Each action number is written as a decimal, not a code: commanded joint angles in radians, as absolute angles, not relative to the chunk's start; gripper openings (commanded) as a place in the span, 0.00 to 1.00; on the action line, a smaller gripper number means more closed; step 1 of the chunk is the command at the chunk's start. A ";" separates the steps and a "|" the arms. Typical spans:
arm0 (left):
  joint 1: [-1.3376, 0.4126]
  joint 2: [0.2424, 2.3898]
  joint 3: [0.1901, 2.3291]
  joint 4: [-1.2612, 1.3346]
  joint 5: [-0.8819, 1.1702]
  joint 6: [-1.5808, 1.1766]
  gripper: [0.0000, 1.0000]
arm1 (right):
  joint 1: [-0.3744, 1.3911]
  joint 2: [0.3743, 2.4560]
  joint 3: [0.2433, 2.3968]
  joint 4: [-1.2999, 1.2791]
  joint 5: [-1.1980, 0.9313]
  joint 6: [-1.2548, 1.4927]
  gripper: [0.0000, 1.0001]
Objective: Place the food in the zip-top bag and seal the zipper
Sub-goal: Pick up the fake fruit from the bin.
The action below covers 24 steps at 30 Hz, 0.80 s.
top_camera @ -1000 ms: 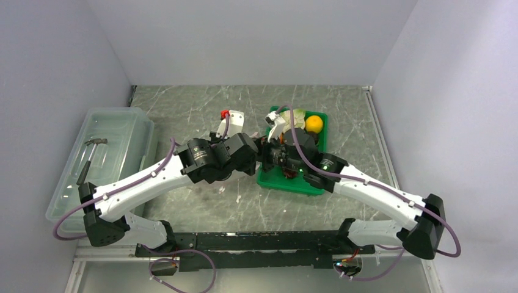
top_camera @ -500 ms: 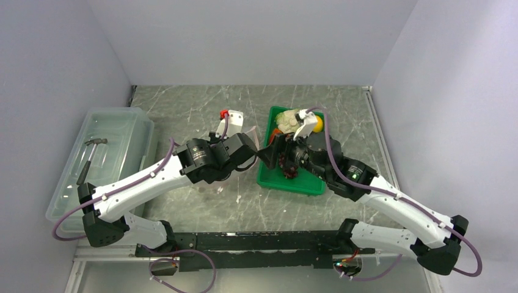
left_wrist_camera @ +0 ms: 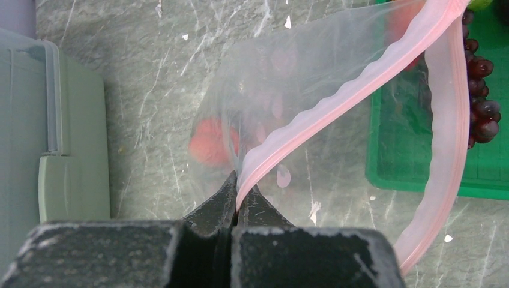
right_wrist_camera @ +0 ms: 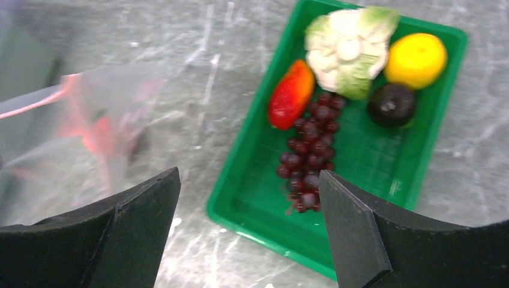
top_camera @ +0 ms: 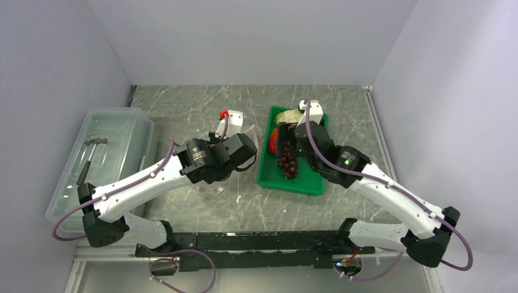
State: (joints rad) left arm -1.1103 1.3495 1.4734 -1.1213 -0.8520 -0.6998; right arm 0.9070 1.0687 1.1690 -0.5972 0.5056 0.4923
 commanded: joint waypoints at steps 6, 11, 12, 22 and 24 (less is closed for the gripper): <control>-1.111 1.298 1.449 -1.099 -0.871 -0.703 0.00 | 0.684 1.204 1.218 -0.673 0.523 0.399 0.87; -1.110 1.289 1.449 -1.095 -0.873 -0.695 0.00 | 0.624 1.314 1.248 -0.684 0.513 0.395 0.87; -1.111 1.288 1.451 -1.097 -0.873 -0.694 0.00 | 0.610 1.328 1.245 -0.670 0.507 0.391 0.87; -1.111 1.247 1.416 -1.090 -0.859 -0.706 0.00 | 0.430 1.557 1.286 -0.608 0.427 0.366 0.90; -1.111 1.240 1.412 -1.091 -0.861 -0.708 0.00 | 0.411 1.601 1.309 -0.605 0.428 0.359 0.91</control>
State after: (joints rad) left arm -1.1103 1.2732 1.4223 -1.1042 -0.8528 -0.6964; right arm 0.4427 1.5551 1.2335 -0.6491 0.4522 0.3870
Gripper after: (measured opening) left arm 0.012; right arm 0.905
